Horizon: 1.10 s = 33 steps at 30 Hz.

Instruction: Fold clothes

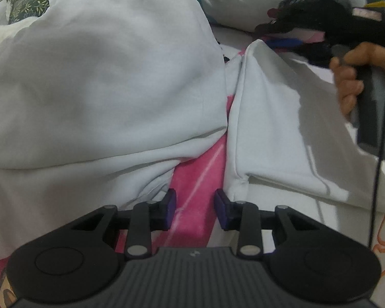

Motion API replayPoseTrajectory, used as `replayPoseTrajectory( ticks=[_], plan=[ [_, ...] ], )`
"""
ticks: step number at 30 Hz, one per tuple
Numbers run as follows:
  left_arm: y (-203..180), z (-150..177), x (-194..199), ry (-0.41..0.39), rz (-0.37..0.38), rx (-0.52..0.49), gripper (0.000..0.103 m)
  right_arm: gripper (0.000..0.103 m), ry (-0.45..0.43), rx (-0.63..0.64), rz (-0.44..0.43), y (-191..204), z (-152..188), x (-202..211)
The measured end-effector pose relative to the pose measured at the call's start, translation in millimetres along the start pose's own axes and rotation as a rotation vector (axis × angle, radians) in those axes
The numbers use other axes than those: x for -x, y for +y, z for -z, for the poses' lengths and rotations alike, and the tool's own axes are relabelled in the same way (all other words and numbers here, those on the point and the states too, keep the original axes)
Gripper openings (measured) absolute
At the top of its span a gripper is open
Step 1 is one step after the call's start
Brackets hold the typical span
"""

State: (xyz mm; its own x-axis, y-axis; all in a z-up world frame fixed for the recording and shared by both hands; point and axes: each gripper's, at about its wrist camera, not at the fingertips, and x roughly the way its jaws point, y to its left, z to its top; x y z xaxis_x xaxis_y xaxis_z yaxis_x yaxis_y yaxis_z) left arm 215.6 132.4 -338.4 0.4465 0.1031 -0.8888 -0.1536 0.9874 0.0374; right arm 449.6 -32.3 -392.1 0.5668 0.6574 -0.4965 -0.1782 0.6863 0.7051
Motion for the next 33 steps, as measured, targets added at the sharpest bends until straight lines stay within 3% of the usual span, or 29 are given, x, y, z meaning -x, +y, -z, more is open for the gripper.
replayPoseTrajectory(
  ticks=[3, 9, 13, 15, 18, 20, 21, 25, 31, 33],
  plan=[
    [1, 0, 2, 0.010, -0.003, -0.005, 0.034, 0.025, 0.002, 0.075, 0.030, 9, -3, 19],
    [-1, -14, -1, 0.061, -0.029, 0.020, 0.028, 0.022, 0.107, 0.332, 0.139, 48, 18, 81],
    [5, -19, 7, 0.016, 0.056, 0.048, 0.031, 0.022, 0.176, 0.430, 0.208, 55, 48, 121],
    [0, -16, 12, -0.012, 0.082, -0.001, 0.040, 0.022, 0.197, 0.446, 0.233, 48, 62, 138],
    [-7, -12, 5, -0.004, 0.074, -0.044, 0.040, 0.022, 0.207, 0.411, 0.268, 33, 79, 161],
    [-11, -10, -2, 0.011, 0.053, -0.062, 0.033, 0.022, 0.205, 0.376, 0.297, 23, 85, 175],
    [-12, -9, -6, 0.017, 0.042, -0.069, 0.022, 0.021, 0.202, 0.375, 0.317, 21, 86, 177],
    [-3, -5, 1, 0.013, 0.008, -0.011, 0.016, 0.018, 0.183, 0.390, 0.394, 15, 88, 182],
    [-3, 1, 5, 0.005, -0.029, 0.014, 0.018, 0.017, 0.151, 0.412, 0.516, -13, 84, 190],
    [-10, -7, -5, 0.003, -0.037, 0.022, 0.022, 0.016, 0.210, 0.442, 0.582, -32, 92, 181]
  ],
)
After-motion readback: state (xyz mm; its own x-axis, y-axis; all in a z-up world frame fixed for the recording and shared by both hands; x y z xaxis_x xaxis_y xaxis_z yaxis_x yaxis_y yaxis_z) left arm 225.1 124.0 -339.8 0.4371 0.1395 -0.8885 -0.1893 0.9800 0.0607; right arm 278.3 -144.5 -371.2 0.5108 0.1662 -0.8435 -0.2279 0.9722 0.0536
